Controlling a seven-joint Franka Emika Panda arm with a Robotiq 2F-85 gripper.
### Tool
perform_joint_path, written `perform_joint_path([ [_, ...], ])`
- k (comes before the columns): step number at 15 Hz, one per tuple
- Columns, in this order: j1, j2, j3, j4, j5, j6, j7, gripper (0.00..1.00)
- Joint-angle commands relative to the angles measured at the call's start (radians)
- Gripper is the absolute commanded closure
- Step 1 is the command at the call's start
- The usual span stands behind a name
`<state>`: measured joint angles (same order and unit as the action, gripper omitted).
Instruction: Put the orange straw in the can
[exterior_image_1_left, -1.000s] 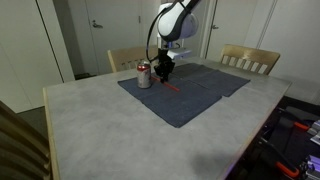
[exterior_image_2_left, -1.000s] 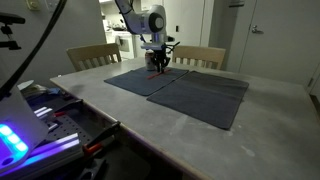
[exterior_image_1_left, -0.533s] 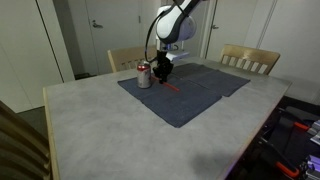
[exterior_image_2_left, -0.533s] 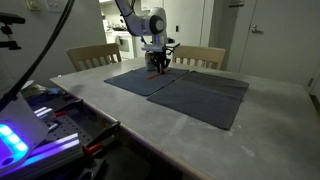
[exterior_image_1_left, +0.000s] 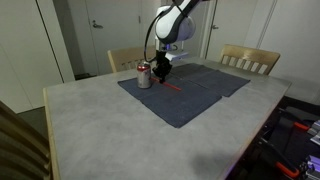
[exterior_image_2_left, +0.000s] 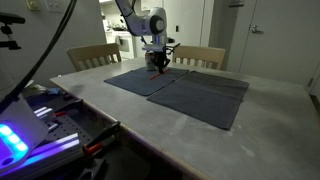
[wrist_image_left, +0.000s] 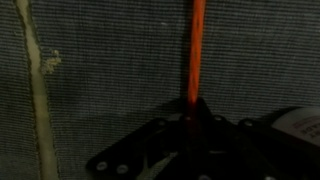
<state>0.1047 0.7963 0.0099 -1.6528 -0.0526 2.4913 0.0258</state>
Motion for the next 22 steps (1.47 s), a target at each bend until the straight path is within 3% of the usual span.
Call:
perform_joint_path([
  [1, -0.019, 0.019, 0.016, 0.026, 0.007, -0.015, -0.025, 0.98],
  [15, -0.013, -0.018, 0.000, -0.008, -0.005, -0.064, -0.006, 0.98],
  [22, -0.030, -0.059, 0.020, -0.052, -0.048, -0.136, -0.162, 0.98],
])
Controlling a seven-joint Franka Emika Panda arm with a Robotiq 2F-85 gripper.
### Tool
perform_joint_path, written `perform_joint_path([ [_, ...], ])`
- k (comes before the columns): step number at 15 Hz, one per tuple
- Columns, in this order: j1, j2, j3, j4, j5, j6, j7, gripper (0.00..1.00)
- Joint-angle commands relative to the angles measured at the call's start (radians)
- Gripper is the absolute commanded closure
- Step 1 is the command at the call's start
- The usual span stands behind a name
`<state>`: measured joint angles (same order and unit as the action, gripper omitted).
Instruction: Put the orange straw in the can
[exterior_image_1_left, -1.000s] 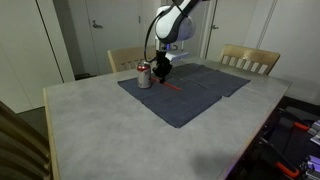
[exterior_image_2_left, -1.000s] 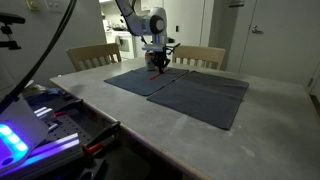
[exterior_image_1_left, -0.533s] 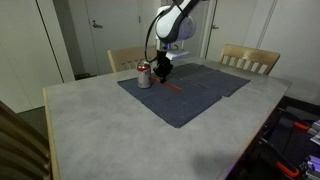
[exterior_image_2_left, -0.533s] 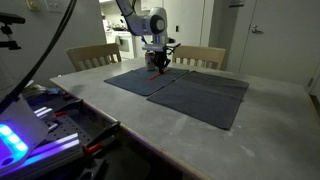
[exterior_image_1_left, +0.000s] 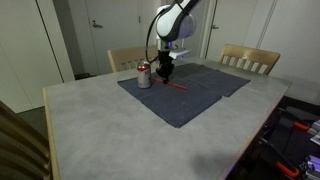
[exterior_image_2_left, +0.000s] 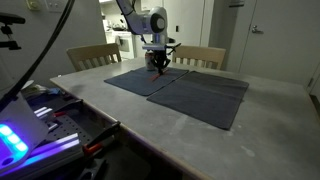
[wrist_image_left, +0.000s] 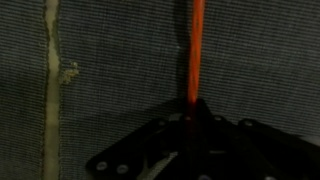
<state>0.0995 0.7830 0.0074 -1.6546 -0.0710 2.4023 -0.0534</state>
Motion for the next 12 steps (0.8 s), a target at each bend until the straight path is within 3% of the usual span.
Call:
perform_joint_path([
  [1, -0.029, -0.054, 0.027, -0.057, -0.036, -0.055, -0.117, 0.98],
  [4, -0.053, -0.092, 0.044, -0.111, -0.061, -0.024, -0.239, 0.98],
  [6, -0.076, -0.130, 0.049, -0.179, 0.000, 0.122, -0.166, 0.98],
  [7, -0.042, -0.059, 0.031, -0.075, -0.038, 0.028, -0.169, 0.91],
  [10, -0.066, -0.095, 0.039, -0.126, -0.023, 0.090, -0.161, 0.91],
  [11, -0.068, -0.099, 0.040, -0.131, -0.022, 0.092, -0.161, 0.98],
  [12, -0.068, -0.095, 0.043, -0.122, -0.032, 0.070, -0.180, 0.98],
])
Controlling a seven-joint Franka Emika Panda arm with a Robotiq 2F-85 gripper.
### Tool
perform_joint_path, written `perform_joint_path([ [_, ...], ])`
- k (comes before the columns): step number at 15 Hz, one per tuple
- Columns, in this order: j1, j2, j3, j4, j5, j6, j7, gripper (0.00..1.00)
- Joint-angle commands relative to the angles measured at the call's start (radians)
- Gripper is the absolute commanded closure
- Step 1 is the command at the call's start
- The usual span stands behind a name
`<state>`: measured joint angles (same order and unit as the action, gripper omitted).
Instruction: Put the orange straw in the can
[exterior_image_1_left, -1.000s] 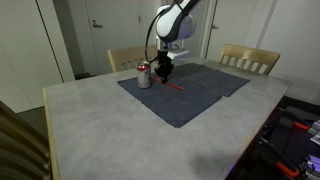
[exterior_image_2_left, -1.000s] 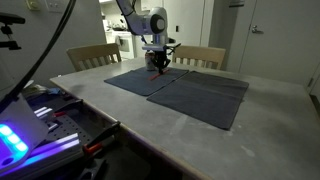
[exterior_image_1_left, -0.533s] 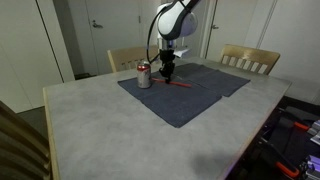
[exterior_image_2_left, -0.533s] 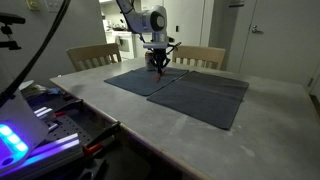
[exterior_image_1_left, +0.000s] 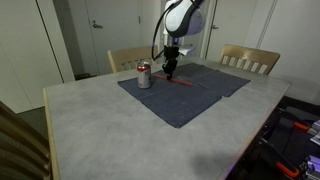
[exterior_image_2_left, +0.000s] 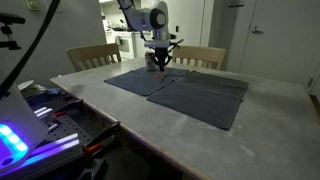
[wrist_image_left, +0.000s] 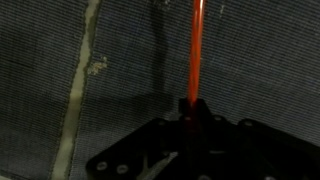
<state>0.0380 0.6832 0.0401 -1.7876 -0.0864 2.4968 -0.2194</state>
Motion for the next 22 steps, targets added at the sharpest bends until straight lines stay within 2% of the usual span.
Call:
perform_joint_path([
  [1, -0.007, 0.005, 0.014, 0.013, -0.024, -0.046, -0.032, 0.98],
  [7, -0.002, 0.002, 0.018, 0.024, -0.104, -0.171, -0.147, 0.98],
  [11, -0.003, 0.012, 0.029, 0.037, -0.165, -0.155, -0.254, 0.98],
  [15, -0.020, 0.022, 0.067, 0.051, -0.219, -0.138, -0.429, 0.98],
  [18, -0.051, 0.016, 0.091, 0.053, -0.192, -0.130, -0.558, 0.98],
  [22, -0.059, 0.008, 0.070, 0.059, -0.164, -0.192, -0.565, 0.98],
])
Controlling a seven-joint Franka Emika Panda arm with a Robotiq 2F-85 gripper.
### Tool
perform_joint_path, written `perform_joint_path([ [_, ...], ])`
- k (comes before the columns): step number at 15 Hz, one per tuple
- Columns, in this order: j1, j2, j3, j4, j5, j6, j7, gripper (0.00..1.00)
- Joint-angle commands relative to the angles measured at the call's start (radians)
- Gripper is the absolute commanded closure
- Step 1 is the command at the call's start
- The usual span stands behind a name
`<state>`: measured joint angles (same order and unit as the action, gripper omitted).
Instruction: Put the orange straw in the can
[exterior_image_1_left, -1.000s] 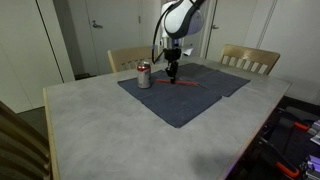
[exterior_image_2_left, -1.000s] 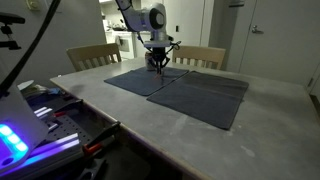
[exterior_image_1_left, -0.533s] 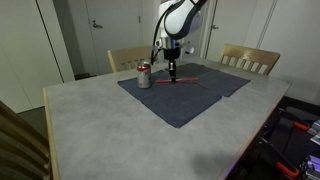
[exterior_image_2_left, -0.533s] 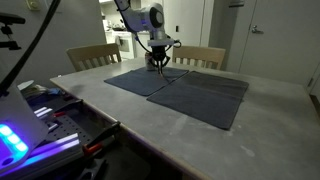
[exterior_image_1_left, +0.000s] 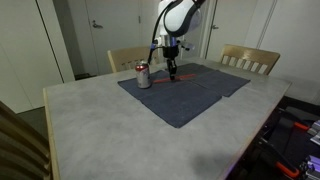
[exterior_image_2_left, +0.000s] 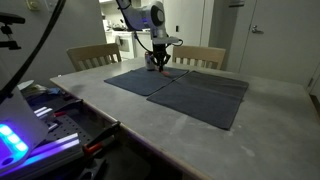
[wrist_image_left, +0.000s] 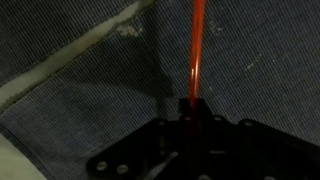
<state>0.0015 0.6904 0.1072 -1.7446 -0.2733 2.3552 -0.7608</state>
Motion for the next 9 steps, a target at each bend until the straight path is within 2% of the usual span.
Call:
perform_joint_path([
  [1, -0.025, 0.000, -0.001, 0.015, 0.026, -0.060, -0.015, 0.98],
  [7, -0.027, -0.008, -0.008, 0.005, 0.008, -0.145, -0.035, 0.98],
  [9, -0.040, -0.015, 0.008, -0.007, 0.016, -0.167, -0.089, 0.98],
])
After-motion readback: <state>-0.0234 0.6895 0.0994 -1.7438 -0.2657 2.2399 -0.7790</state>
